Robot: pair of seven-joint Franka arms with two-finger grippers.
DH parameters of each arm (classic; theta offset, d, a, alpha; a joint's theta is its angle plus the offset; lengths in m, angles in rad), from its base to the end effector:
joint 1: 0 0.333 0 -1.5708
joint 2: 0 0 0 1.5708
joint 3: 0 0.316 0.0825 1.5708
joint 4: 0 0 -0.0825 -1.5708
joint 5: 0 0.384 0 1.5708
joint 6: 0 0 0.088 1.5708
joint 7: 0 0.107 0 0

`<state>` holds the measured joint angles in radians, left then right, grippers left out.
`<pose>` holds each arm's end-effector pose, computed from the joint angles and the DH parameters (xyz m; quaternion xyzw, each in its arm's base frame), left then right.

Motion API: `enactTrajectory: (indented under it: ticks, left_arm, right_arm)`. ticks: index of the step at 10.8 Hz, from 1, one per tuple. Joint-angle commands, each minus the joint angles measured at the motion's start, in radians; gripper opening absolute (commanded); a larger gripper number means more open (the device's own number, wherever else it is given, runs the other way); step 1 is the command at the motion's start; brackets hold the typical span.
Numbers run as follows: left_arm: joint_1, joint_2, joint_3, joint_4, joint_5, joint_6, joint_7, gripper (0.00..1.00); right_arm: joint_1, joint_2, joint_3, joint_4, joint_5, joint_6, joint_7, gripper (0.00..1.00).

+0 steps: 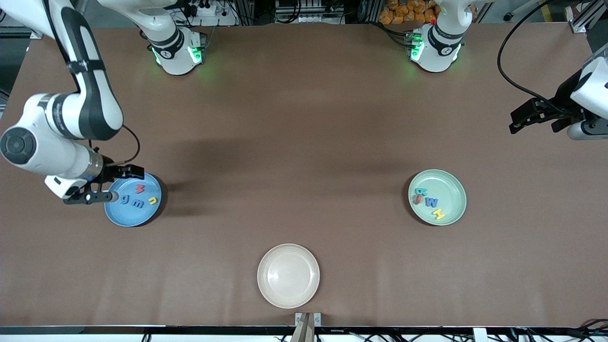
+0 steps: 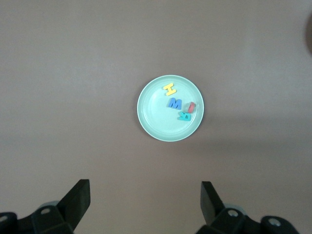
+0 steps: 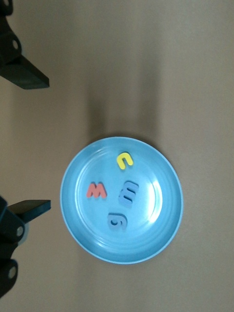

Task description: Sort upper and lower case letters into plates

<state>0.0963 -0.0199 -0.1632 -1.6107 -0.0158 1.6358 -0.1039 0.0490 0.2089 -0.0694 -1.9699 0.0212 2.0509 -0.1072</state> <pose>0.5532 -0.0396 0.6223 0.9996 0.0188 0.0217 0.0082 0.5821 -0.0095 0.3563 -0.9972 -0.0381 0.0634 0.0059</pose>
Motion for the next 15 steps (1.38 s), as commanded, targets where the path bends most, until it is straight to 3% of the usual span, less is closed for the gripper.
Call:
enactTrajectory:
  ticks: [1, 4, 7, 10, 12, 15]
  left_arm:
    - [-0.012, 0.003, 0.011, 0.035, 0.019, -0.005, 0.012, 1.0]
    - [-0.012, -0.003, 0.002, 0.035, 0.054, -0.01, 0.012, 1.0]
    - [-0.012, -0.003, 0.001, 0.035, 0.062, -0.01, 0.013, 1.0]
    - [-0.012, -0.003, 0.001, 0.035, 0.056, -0.01, 0.013, 1.0]
    - [-0.012, -0.005, 0.001, 0.035, 0.047, -0.01, 0.013, 1.0]
    - [-0.012, -0.008, 0.001, 0.035, 0.046, -0.01, 0.013, 1.0]
  right_arm:
    - [-0.029, -0.162, 0.033, -0.162, -0.024, 0.049, 0.014, 1.0]
    - [-0.012, -0.216, 0.053, -0.082, -0.024, -0.021, 0.015, 1.0]
    - [-0.001, -0.201, 0.053, 0.187, -0.027, -0.248, 0.004, 1.0]
    - [-0.001, -0.213, 0.05, 0.288, -0.029, -0.32, 0.012, 1.0]
    - [-0.003, -0.195, 0.049, 0.449, -0.027, -0.485, 0.017, 1.0]
    - [0.0, -0.198, 0.054, 0.511, -0.02, -0.531, 0.047, 1.0]
